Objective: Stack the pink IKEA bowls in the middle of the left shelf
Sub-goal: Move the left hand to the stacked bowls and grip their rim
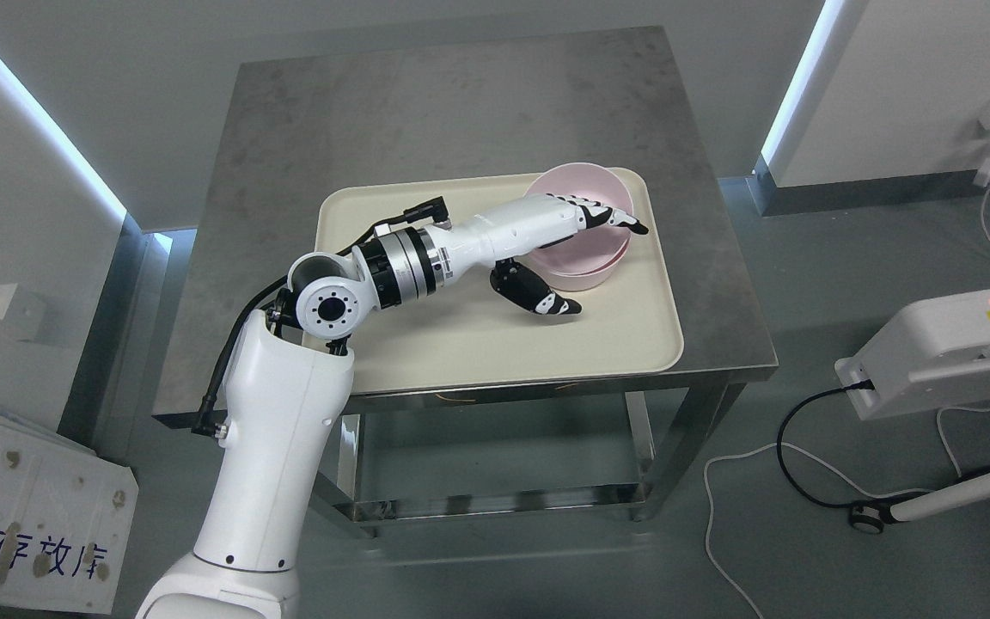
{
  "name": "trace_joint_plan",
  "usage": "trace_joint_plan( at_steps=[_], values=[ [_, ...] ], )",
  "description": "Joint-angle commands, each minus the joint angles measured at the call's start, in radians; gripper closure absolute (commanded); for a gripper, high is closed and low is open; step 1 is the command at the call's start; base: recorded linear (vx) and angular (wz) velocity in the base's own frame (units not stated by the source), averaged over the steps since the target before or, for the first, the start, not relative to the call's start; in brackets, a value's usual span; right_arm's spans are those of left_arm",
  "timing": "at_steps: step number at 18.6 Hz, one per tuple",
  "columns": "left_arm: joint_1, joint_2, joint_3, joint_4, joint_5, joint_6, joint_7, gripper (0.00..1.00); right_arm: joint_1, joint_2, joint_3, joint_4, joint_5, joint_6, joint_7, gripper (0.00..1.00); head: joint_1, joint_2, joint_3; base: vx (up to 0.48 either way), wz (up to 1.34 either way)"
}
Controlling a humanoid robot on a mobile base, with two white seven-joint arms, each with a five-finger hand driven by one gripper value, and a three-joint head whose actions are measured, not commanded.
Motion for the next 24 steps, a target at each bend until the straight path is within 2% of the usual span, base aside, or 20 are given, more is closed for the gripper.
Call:
trace_joint_plan(
  at_steps=[1, 7, 10, 16, 20, 24],
  values=[
    [-0.003, 0.004, 0.05, -0.028, -0.056, 0.003, 0.008, 0.19, 0.0, -0.017, -0.005, -0.017, -0.002, 0.0, -0.001, 0.0, 0.0, 0.0, 0.0, 0.0, 0.0],
    [-0.006, 0.004, 0.083, -0.028, -0.07, 0.005, 0.002, 0.2, 0.0, -0.017, -0.005, -0.017, -0.002, 0.0, -0.001, 0.0, 0.0, 0.0, 0.0, 0.0, 0.0],
    [-0.007, 0.004, 0.076, -0.026, -0.142, 0.006, -0.001, 0.21, 0.0, -0.017, -0.005, -0.017, -0.002, 0.0, -0.001, 0.0, 0.0, 0.0, 0.0, 0.0, 0.0],
    [-0.021, 0.004, 0.075, -0.014, -0.253, 0.005, -0.002, 0.31, 0.0, -0.017, -0.005, -0.017, -0.002, 0.0, -0.001, 0.0, 0.0, 0.0, 0.0, 0.0, 0.0],
    [-0.01, 0.004, 0.055, -0.011, -0.251, 0.002, -0.002, 0.39, 0.0, -0.017, -0.005, -0.017, -0.002, 0.0, -0.001, 0.0, 0.0, 0.0, 0.0, 0.0, 0.0],
    [0.002, 0.004, 0.04, -0.011, -0.248, -0.004, -0.024, 0.42, 0.0, -0.017, -0.005, -0.017, -0.002, 0.0, -0.001, 0.0, 0.0, 0.0, 0.0, 0.0, 0.0]
  ],
)
